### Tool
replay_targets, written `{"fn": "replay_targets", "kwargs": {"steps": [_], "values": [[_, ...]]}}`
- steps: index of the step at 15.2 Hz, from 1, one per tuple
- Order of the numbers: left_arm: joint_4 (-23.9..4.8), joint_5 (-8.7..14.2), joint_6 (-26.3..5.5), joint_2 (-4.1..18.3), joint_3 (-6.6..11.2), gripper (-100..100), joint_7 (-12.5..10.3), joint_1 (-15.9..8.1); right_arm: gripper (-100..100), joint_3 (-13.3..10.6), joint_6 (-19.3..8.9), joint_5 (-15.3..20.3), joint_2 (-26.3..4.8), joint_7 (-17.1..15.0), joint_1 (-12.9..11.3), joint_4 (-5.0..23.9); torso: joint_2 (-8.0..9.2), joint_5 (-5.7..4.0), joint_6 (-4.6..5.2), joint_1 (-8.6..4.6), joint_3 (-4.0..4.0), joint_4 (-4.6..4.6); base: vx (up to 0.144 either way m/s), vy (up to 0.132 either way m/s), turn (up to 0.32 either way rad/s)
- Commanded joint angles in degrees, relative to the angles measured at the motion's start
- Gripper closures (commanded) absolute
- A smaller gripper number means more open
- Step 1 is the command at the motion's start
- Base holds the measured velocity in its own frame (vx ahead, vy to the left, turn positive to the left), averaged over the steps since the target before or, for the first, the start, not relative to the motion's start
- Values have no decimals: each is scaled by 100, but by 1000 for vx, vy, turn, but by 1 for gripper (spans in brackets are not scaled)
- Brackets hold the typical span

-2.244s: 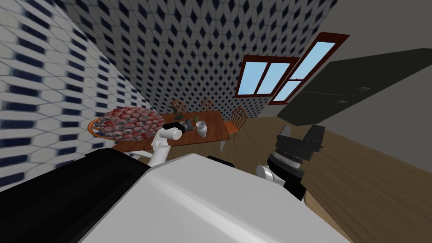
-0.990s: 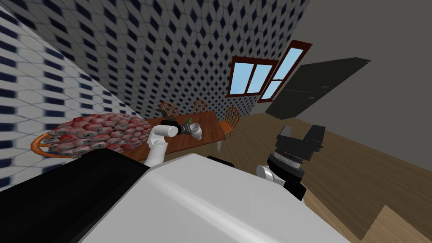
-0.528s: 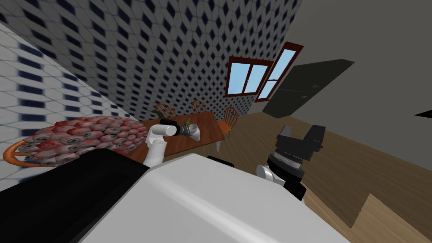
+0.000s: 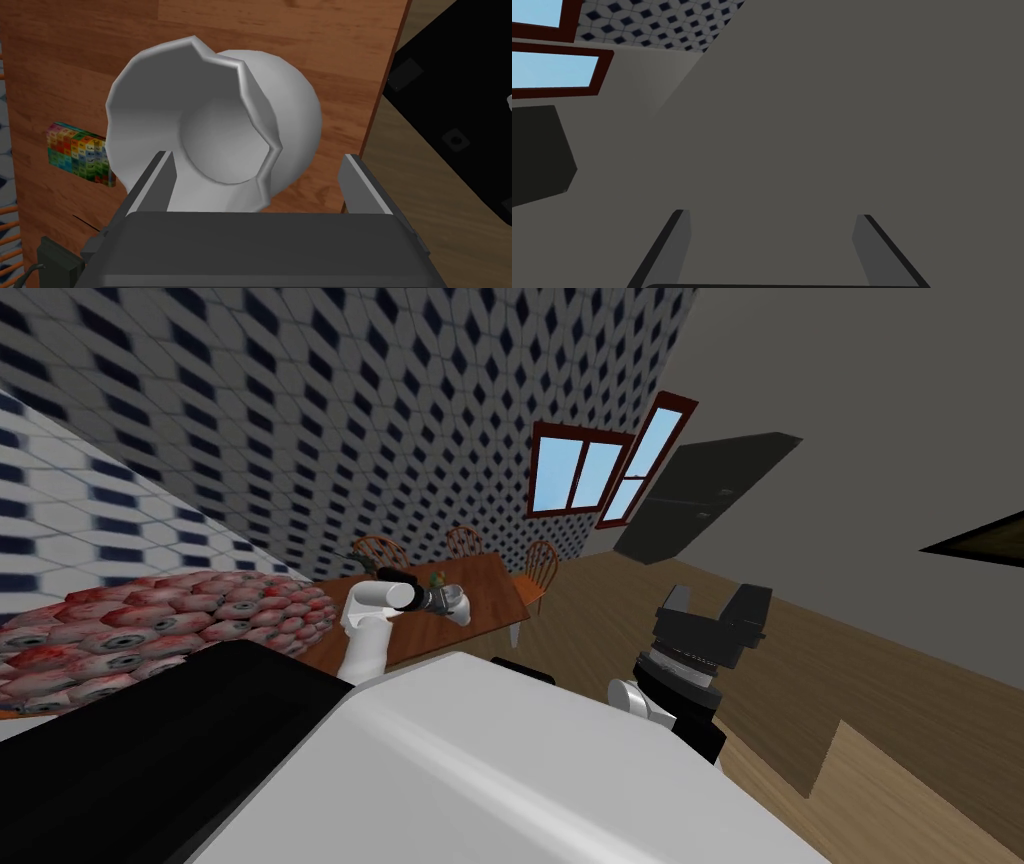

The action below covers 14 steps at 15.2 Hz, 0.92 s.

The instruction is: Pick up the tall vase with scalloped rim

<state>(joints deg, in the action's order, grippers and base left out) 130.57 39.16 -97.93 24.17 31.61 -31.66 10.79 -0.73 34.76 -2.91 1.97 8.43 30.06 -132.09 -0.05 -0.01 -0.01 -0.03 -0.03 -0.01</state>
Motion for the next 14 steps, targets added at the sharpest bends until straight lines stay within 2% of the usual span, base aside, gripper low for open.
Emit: {"fn": "replay_targets", "kwargs": {"steps": [1,3,8,9,10,14], "values": [[-3,59,-219,13,54,-100,-51,-32,0,0,0,0,0,0,0,0,0,0,0,0,0,0,11,4,-88],[0,35,-168,4,30,-100,-44,-28,0,0,0,0,0,0,0,0,0,0,-1,0,0,0,7,3,-38],[-532,-172,275,-48,-144,-100,165,-82,0,0,0,0,0,0,0,0,5,-1,-1,-6,3,1,-2,-11,-21],[-422,-117,156,-31,-96,-100,115,-73,0,0,0,0,0,0,0,0,6,-1,-1,-7,3,1,-3,-10,-7],[-443,-125,189,-33,-102,100,131,-72,0,0,0,0,0,0,0,0,6,-1,-2,-6,3,1,0,0,0],[-447,-125,183,-35,-103,100,130,-68,0,0,0,0,0,0,0,0,5,-1,0,-1,4,4,0,0,0]]}}
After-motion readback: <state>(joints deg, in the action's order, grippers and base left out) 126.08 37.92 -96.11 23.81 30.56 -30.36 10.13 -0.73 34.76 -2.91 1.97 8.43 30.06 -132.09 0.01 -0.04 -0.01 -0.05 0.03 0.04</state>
